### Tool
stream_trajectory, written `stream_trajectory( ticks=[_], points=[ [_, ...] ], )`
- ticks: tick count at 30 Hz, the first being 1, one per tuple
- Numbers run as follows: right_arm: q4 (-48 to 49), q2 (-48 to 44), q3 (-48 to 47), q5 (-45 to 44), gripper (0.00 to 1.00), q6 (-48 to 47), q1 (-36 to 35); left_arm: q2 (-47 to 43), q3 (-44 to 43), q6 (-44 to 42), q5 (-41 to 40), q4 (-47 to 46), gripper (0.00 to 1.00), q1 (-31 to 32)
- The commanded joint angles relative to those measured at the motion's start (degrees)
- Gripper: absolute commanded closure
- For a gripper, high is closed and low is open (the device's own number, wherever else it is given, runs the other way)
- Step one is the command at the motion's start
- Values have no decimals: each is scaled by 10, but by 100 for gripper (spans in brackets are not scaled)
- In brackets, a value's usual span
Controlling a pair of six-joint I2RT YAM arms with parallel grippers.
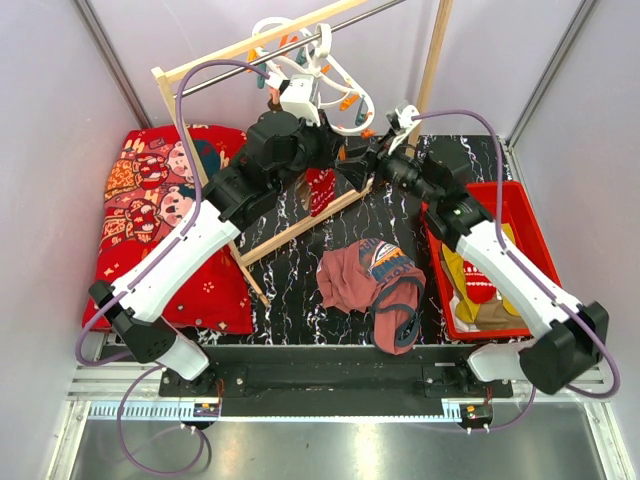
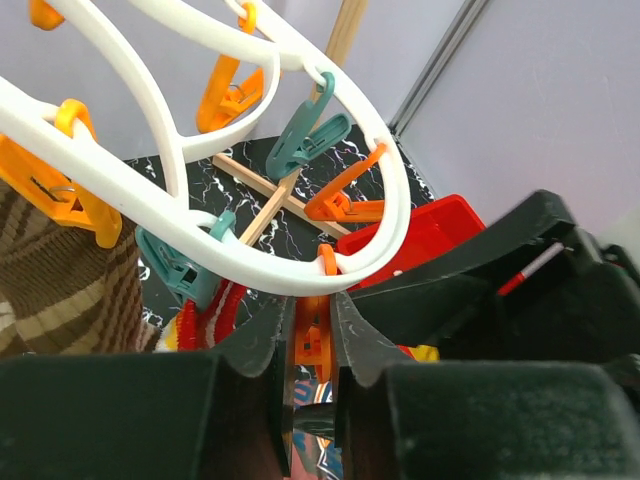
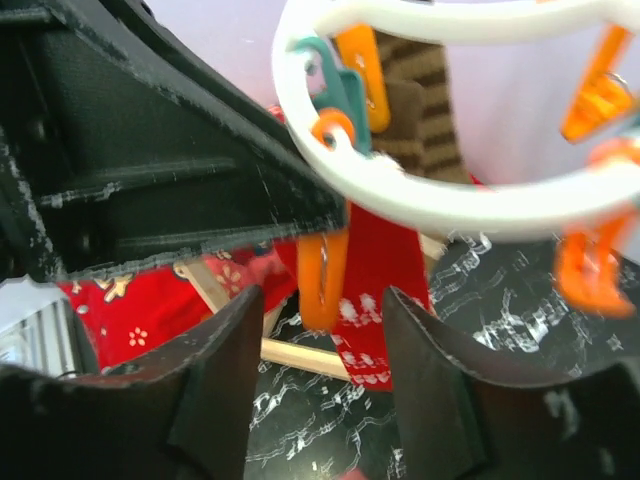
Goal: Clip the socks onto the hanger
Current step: Open the clamp at the hanger, then pick up the sock from the bin.
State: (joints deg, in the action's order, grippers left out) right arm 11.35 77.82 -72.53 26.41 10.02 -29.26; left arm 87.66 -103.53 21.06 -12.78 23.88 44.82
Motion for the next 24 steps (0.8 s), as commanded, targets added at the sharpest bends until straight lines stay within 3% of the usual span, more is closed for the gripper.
stream_trajectory(
  ticks=[1,8,13,19,24],
  points=[
    [-97,-65,12,-95,38,-22,-3,-4,-10,-5,-16,-37,90,2],
    [-330,-133,30,-246,31,-25,34,-20,14,-10,-17,-61,90,2],
    [-471,-122,24,-335,32,10,118,-33,32,-8,-9,-78,90,2],
    [-514,-42,6,-341,35,49,250,-41,38,-10,-6,-81,90,1],
    [-514,58,-49,-312,36,63,310,-52,47,-8,-2,-82,90,1]
  ],
)
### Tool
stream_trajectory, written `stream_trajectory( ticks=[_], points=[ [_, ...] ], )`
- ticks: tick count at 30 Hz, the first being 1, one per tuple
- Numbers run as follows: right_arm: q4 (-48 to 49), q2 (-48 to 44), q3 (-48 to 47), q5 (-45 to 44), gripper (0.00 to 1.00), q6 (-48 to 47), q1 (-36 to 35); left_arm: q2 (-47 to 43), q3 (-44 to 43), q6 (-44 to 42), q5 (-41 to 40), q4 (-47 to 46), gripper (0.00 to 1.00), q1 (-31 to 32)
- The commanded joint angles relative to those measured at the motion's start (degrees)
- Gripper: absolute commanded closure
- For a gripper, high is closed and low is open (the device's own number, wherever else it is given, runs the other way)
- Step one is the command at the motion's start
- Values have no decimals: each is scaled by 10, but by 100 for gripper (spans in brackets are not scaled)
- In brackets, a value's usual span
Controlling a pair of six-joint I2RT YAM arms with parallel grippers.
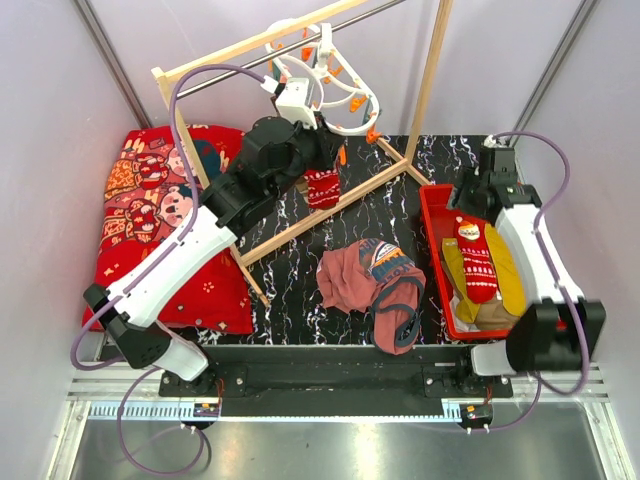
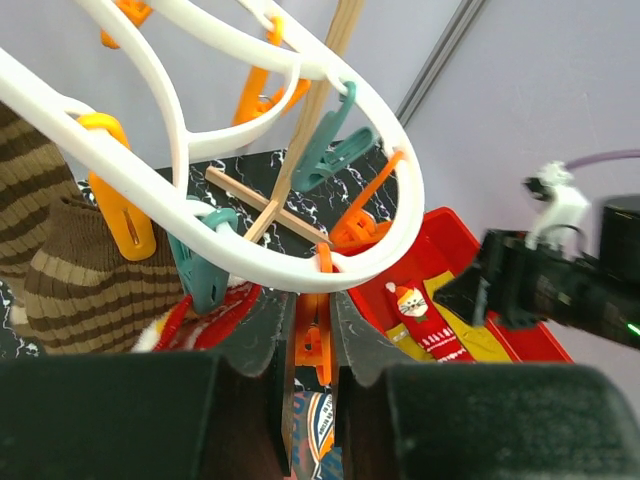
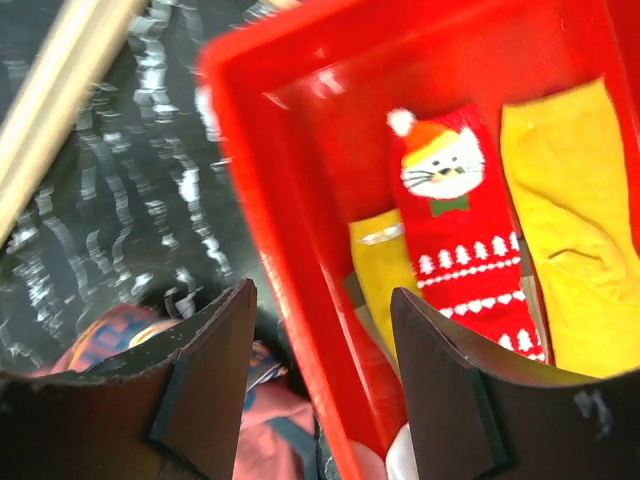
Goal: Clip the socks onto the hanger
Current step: Pick up the sock from the bin.
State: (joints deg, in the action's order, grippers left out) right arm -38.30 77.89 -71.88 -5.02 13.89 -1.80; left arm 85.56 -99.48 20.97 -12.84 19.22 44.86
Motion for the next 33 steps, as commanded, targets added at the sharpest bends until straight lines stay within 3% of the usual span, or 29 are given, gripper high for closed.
stream_trajectory(
  ticks=[1,15,18,28,31,33],
  points=[
    [-18,93,-63,13,36,27,53,-33,8,-6,-1,-37,90,1],
    [24,313,-120,34,46,14,124,-44,12,-8,-2,-37,90,0],
    [25,337,-132,48,51,7,125,-43,13,-8,-2,-37,90,0],
    [31,408,-112,86,52,-11,125,-41,12,-8,1,-38,90,0],
    [31,418,-104,80,63,-14,125,-41,13,-8,0,-37,90,0],
    [30,407,-100,79,76,-14,125,-41,13,-8,0,-35,90,0]
  ],
)
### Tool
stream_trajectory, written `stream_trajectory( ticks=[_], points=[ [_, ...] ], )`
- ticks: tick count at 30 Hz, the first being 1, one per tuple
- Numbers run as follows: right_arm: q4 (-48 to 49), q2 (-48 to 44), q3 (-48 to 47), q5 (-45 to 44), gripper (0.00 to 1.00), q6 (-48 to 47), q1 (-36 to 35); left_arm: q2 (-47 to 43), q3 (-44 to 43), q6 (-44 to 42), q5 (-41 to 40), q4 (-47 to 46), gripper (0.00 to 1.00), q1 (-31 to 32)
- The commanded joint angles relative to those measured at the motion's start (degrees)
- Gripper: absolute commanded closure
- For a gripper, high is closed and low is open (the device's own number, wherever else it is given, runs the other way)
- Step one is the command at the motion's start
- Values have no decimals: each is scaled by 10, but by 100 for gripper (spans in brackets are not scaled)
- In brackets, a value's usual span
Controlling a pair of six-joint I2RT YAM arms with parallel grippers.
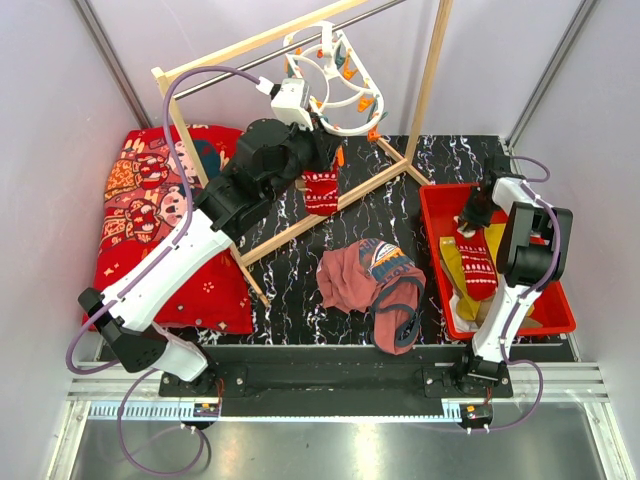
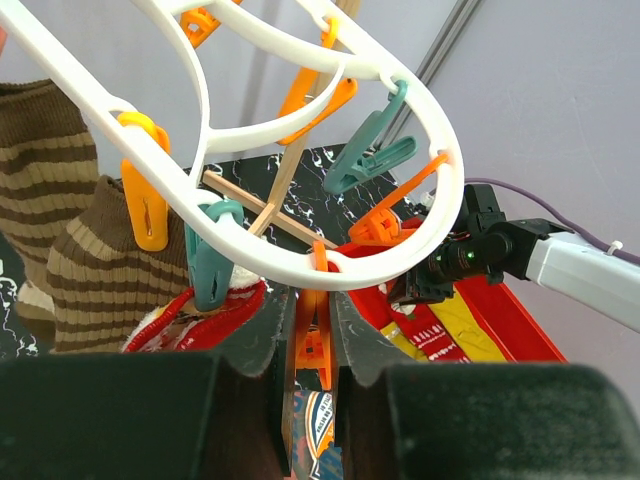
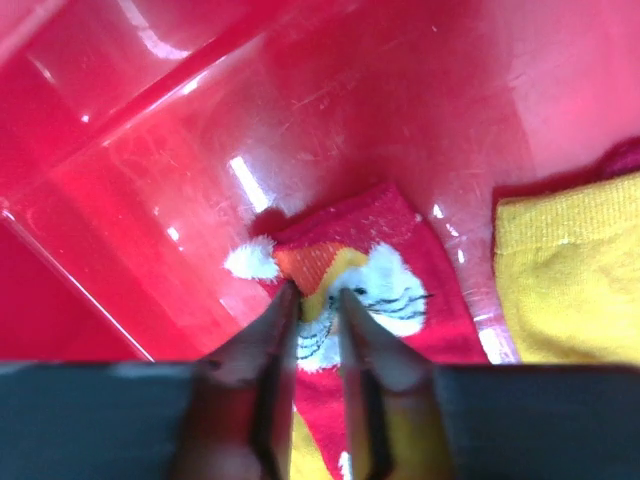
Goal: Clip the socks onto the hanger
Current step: Pick up the sock from the bin, then clamp the sock onto the hanger.
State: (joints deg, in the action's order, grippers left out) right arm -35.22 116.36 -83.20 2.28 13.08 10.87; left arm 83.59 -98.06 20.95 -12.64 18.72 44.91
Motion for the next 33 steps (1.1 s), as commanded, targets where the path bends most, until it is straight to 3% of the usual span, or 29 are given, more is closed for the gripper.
stream_trajectory(
  ticks=[1,3,13,18,28,33],
  points=[
    [0,14,15,6,81,-7,-2,-22,-1,-9,-3,-30,90,-1],
    [0,-19,17,13,87,-5,-2,-22,-2,-9,-3,-30,90,-1],
    [14,-184,33,58,95,16,-8,-19,-6,-6,-1,-30,89,-1],
    [38,-254,36,143,98,18,-18,-22,-6,-5,0,-32,89,-1],
    [124,-403,56,238,97,-28,-151,-22,-7,0,1,-36,89,-1],
    [240,-468,115,301,96,-6,-227,-20,-8,1,4,-40,89,-1]
  ],
)
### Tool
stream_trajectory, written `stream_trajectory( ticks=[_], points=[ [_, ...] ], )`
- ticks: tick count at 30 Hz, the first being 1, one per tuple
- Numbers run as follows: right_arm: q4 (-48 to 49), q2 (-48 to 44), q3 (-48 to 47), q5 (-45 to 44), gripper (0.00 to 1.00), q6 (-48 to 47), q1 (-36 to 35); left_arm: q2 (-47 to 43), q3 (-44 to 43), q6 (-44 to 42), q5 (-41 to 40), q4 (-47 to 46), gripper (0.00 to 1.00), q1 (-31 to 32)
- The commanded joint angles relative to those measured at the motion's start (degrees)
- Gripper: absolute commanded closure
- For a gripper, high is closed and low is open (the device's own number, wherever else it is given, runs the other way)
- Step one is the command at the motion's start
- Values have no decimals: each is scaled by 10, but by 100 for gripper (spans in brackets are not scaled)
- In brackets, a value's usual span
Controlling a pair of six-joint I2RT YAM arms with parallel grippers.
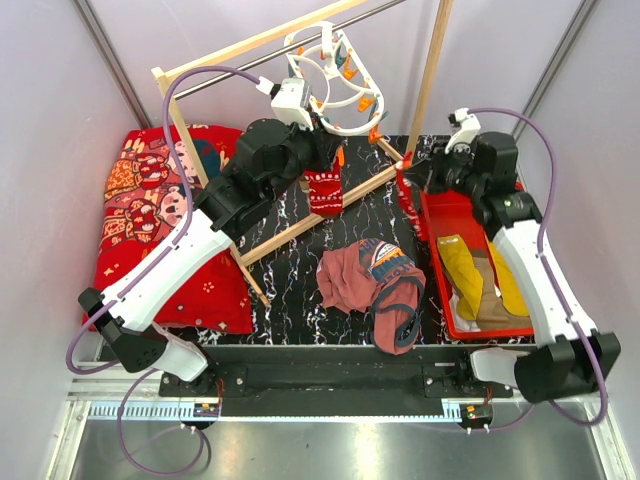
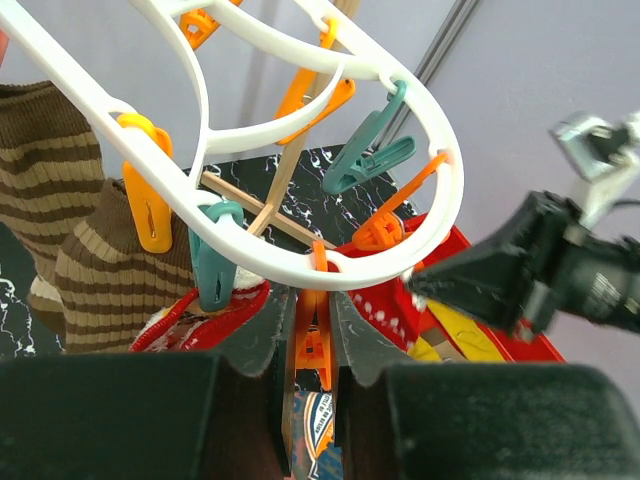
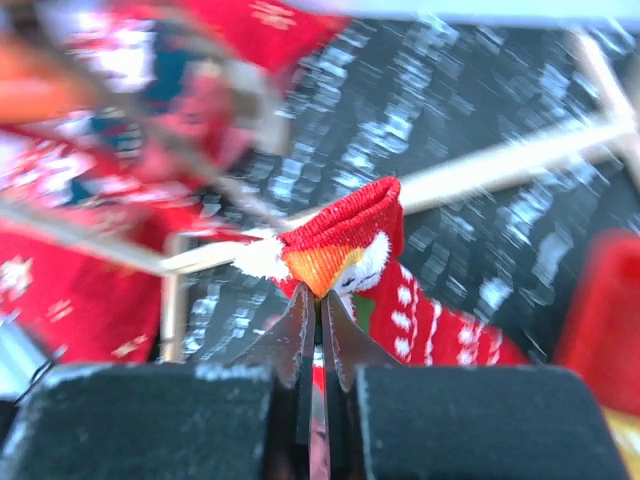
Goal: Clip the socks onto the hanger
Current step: Clamp the sock onto the hanger.
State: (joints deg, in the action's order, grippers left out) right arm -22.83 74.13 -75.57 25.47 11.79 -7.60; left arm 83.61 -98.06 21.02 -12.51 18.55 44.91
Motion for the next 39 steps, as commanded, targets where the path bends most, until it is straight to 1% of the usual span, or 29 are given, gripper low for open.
stream_trajectory(
  ticks=[1,3,6,10,16,23,39],
  points=[
    [130,-50,43,72,96,4,-57,-20,-9,2,3,-38,89,-1],
    [160,-57,52,72,96,0,-92,-19,-10,3,5,-37,89,-1],
    [193,-56,53,74,96,2,-123,-19,-10,5,7,-39,89,-1],
    [240,-46,46,81,95,6,-152,-19,-10,5,7,-40,89,-1],
    [259,-16,28,92,95,10,-187,-19,-10,9,13,-40,89,0],
    [270,-1,17,86,95,10,-206,-21,-9,9,14,-41,89,-1],
    [271,8,-13,75,95,1,-211,-21,-3,10,18,-40,89,-1]
  ],
)
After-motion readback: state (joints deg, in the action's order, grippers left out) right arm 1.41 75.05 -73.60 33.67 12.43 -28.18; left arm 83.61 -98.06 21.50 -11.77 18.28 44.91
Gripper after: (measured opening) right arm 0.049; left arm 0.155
